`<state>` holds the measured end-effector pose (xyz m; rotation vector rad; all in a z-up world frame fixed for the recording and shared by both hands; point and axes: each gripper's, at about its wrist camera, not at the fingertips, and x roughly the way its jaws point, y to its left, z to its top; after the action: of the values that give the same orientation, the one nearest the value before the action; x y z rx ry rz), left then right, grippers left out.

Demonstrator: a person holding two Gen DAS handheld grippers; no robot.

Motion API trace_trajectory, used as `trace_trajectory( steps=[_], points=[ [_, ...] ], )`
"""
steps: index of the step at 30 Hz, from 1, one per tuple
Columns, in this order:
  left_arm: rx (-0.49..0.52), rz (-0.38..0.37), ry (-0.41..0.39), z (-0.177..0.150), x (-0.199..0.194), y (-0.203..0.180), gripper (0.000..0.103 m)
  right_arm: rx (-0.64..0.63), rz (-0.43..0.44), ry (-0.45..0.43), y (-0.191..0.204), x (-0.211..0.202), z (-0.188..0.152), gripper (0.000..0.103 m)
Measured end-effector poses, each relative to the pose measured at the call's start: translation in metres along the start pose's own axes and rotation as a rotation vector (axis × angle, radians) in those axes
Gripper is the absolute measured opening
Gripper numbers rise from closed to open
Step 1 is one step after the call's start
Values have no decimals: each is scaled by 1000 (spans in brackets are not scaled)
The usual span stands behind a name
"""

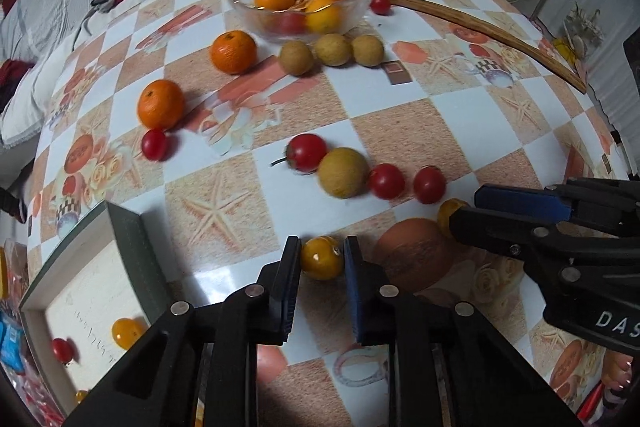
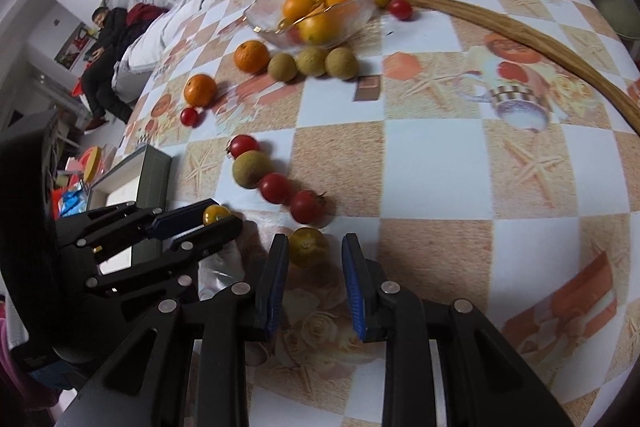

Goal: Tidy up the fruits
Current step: 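Grasp a yellow tomato with the left tool while the right tool grasps a yellow tomato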

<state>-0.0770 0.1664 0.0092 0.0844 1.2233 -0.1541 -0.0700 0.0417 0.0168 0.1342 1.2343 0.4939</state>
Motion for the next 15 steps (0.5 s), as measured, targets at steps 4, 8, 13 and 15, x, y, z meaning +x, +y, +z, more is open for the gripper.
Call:
trace_trajectory(
  steps=[4,8,13,15],
  points=[
    [-5,-1,4,-2,0,4,23,-41,-22,21,13,11,-1,30],
    [-15,-6,3,-2,-1,5,23,-31,-28,36,15,11,2,25],
    [-49,-41,-2,-4,-7,12,23,27,-31,25,7,1,-1,25],
    [-63,-50,-6,-4,-11,14,23,35,-35,25,6,-3,-3,25]
  ],
)
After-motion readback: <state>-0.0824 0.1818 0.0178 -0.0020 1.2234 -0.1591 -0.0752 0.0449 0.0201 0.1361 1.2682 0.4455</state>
